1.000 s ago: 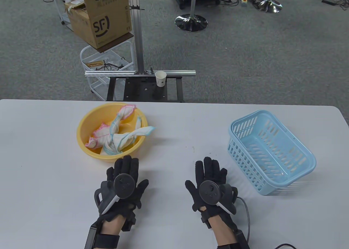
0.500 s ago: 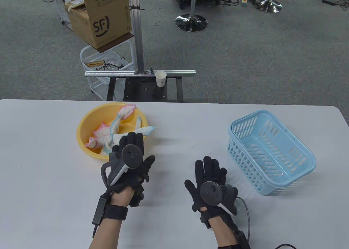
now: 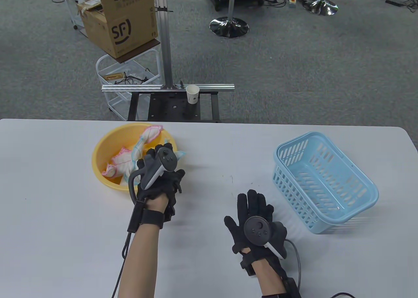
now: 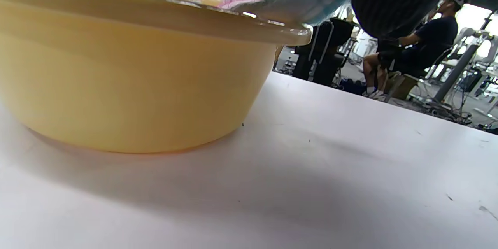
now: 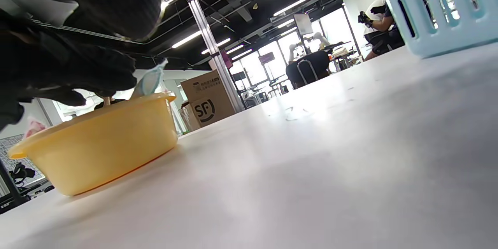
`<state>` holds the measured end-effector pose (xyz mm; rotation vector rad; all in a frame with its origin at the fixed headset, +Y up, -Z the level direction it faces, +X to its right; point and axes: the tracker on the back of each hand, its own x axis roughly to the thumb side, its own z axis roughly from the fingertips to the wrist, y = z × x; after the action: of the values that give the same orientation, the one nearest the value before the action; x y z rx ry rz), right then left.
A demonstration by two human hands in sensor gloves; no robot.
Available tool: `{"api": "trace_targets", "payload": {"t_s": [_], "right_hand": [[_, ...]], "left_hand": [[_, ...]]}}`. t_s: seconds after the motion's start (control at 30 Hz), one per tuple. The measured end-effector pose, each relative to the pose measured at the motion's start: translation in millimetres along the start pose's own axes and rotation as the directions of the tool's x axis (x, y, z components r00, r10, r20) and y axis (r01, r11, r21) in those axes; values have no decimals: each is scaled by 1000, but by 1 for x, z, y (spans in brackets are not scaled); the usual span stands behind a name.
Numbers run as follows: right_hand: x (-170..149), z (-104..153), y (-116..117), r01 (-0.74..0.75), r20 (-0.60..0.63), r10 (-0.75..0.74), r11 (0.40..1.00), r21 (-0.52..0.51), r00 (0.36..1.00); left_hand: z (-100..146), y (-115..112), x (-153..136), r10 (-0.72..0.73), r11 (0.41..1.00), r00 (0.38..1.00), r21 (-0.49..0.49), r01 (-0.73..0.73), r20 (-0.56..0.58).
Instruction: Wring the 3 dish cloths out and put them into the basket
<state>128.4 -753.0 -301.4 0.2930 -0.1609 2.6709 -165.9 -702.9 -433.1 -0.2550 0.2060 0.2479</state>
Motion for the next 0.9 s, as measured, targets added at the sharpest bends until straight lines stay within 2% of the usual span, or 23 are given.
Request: {"api": "trace_targets", "payload": {"t_s": [0.3, 0.5, 0.77, 0.9], "right_hand": [[-3, 2, -2, 2, -19, -2, 1000, -4, 1000], [-5, 3, -2, 10, -30, -10, 1000, 3, 999], [0, 1, 4, 9, -7, -9, 999, 33, 1000], [2, 1, 5, 10, 0, -10, 999, 39, 1000]], "left_hand": [[-10, -2, -2, 17, 1000, 1000, -1, -17, -2], [-5, 6, -10, 18, 998, 1000, 64, -18, 5], [22, 44, -28, 39, 981, 997, 185, -50, 61], [45, 71, -41, 122, 960, 988, 240, -141, 96]]}}
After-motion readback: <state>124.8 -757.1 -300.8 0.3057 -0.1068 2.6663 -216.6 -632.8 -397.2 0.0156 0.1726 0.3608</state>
